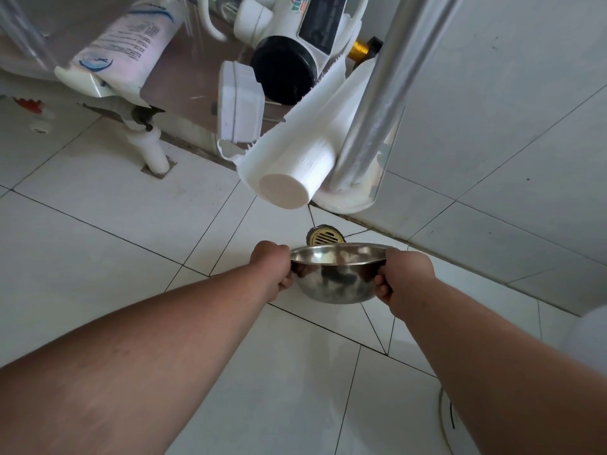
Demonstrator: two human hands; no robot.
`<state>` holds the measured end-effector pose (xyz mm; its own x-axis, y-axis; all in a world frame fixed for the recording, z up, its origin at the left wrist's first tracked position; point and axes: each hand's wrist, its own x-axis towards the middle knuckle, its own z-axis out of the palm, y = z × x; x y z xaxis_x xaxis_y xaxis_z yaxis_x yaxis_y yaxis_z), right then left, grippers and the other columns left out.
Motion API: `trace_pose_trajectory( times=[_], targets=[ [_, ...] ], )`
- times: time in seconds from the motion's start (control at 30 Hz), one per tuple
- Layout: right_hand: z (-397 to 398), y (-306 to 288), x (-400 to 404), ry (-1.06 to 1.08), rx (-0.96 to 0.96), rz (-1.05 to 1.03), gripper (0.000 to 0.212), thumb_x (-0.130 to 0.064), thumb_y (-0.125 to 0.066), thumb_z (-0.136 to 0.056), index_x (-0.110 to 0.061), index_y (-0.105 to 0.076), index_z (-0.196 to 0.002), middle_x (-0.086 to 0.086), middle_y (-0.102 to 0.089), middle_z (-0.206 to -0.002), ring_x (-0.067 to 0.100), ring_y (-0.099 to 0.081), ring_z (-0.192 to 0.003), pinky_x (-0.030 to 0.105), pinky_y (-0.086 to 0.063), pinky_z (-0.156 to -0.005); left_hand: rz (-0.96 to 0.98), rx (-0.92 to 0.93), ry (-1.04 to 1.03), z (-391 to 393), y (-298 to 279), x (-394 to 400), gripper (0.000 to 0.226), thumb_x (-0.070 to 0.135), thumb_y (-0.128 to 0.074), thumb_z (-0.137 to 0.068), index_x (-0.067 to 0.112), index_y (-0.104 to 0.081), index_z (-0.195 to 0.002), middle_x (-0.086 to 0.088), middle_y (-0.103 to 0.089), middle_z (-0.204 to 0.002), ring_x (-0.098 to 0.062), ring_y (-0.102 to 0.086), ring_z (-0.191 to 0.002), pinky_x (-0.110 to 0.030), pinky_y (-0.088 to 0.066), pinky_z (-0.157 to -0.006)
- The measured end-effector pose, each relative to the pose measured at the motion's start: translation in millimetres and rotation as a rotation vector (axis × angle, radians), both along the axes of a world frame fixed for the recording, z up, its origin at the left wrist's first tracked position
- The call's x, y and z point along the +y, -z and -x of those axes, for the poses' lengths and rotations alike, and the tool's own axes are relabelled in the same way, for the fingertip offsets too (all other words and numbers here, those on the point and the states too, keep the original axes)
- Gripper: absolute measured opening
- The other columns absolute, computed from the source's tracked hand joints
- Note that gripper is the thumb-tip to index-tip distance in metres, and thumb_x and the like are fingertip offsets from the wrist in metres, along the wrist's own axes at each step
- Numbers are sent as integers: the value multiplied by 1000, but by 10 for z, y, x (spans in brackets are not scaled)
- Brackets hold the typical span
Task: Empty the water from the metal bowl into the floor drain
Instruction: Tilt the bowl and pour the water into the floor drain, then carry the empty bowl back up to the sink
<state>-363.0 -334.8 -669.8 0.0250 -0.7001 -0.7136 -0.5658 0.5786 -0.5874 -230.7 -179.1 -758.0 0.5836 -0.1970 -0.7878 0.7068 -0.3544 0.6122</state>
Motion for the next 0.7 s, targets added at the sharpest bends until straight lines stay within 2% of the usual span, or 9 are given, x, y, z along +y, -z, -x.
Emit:
trace_pose_trajectory(
  times=[0.07,0.2,0.27,0.33,0.4,0.5,0.63,0.7],
  targets=[
    [24,0,9,-6,6,0,27,-15,-46,-101,-6,-62,-81,11,-58,-53,15,-43,-20,17,-35,-28,-8,-33,19,-3,-23,8,22,1,-36,-90,15,-40,-74,-1,-37,-48,-13,-27,-39,-26,-19,-53],
    [87,22,52,-29,-12,21,28,-29,-52,-105,-11,-60,-84,10,-57,-66,14,-43,-22,18,-39,-30,-27,-102,97,6,-91,36,25,1,-34,-86,20,-37,-69,1,-32,-51,-13,-23,-40,-28,-17,-56],
    [133,23,75,-35,-29,70,30,-30,-52,-106,-12,-59,-83,11,-58,-70,17,-47,-30,20,-43,-33,-44,-177,197,19,-164,53,29,2,-34,-88,22,-33,-67,-1,-30,-60,-17,-23,-49,-31,-18,-58],
    [184,16,93,-84,-46,145,33,-29,-48,-107,-11,-59,-81,12,-60,-71,23,-53,-43,26,-48,-39,-71,-260,291,25,-204,65,36,4,-38,-97,19,-36,-65,-4,-34,-65,-21,-28,-53,-27,-26,-56],
    [230,2,141,-145,-42,203,37,-31,-44,-109,-8,-62,-86,12,-64,-74,26,-59,-53,30,-50,-45,-100,-298,364,12,-232,89,35,8,-40,-106,10,-47,-72,-10,-44,-71,-25,-36,-54,-27,-34,-52],
    [339,-66,252,-184,-51,212,38,-35,-43,-110,-8,-64,-95,16,-70,-85,27,-66,-60,30,-53,-48,-144,-286,448,-11,-388,142,28,11,-41,-111,0,-58,-92,-18,-53,-83,-24,-41,-58,-29,-35,-53],
    [498,-208,417,-203,-82,189,36,-34,-43,-111,-8,-63,-97,19,-72,-91,27,-70,-61,34,-60,-54,-181,-322,534,-40,-656,247,30,12,-42,-113,-3,-60,-95,-20,-56,-79,-22,-41,-57,-37,-38,-61],
    [597,-281,507,-228,-88,181,35,-35,-42,-111,-10,-62,-97,18,-74,-92,28,-75,-64,34,-62,-55,-207,-344,572,-23,-744,343,32,14,-43,-114,-9,-63,-103,-21,-58,-79,-24,-46,-54,-36,-43,-61]
  ],
)
